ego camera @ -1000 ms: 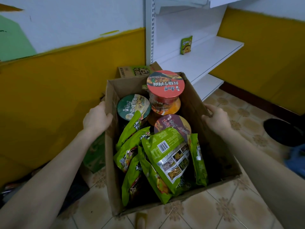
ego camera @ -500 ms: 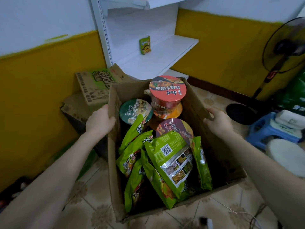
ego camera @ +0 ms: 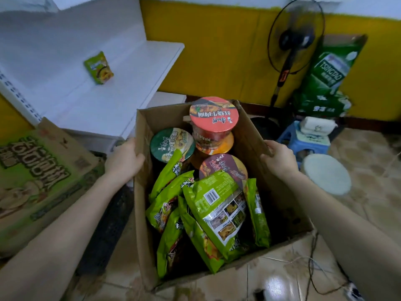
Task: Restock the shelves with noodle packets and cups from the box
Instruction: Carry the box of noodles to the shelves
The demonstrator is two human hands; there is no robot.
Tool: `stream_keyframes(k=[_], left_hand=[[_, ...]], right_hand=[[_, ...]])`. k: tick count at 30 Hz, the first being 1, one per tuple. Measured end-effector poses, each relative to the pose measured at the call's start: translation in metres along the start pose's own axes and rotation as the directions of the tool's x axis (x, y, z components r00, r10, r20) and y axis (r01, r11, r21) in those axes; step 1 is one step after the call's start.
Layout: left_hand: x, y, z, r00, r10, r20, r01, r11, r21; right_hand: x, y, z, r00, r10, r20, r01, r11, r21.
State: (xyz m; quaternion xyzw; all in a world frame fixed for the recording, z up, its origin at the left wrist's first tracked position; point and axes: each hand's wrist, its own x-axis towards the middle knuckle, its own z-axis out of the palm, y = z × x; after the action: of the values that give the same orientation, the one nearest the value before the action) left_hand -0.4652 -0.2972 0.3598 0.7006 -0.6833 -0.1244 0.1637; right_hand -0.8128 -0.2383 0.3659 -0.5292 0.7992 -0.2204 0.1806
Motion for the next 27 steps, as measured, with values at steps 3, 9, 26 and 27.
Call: stream_keyframes(k=[3,9,26,27], left_hand=[[0.058,0.028,0.013,0.999,0.033,0.030,-0.034,0.999,0.038],[0.170,0.087,0.054,0.993,0.101,0.069,-0.103,0.994,0.030],[0.485,0.189,0.173,0.995,0.001,0.096,0.015,0.987,-0.163],[0.505,0.192,0.179,0.995,-0.001,0.097,0.016,0.989,-0.149]], right_hand=[[0.040,0.006,-0.002,0.999,0.035,-0.040,-0.034,0.999,0.031],[0.146,0.028,-0.003,0.991,0.114,-0.073,-0.110,0.993,0.048],[0.539,0.035,-0.001,0.998,0.055,0.004,-0.055,0.998,0.034],[0.561,0.033,0.003,0.998,0.055,0.002,-0.055,0.998,0.040]])
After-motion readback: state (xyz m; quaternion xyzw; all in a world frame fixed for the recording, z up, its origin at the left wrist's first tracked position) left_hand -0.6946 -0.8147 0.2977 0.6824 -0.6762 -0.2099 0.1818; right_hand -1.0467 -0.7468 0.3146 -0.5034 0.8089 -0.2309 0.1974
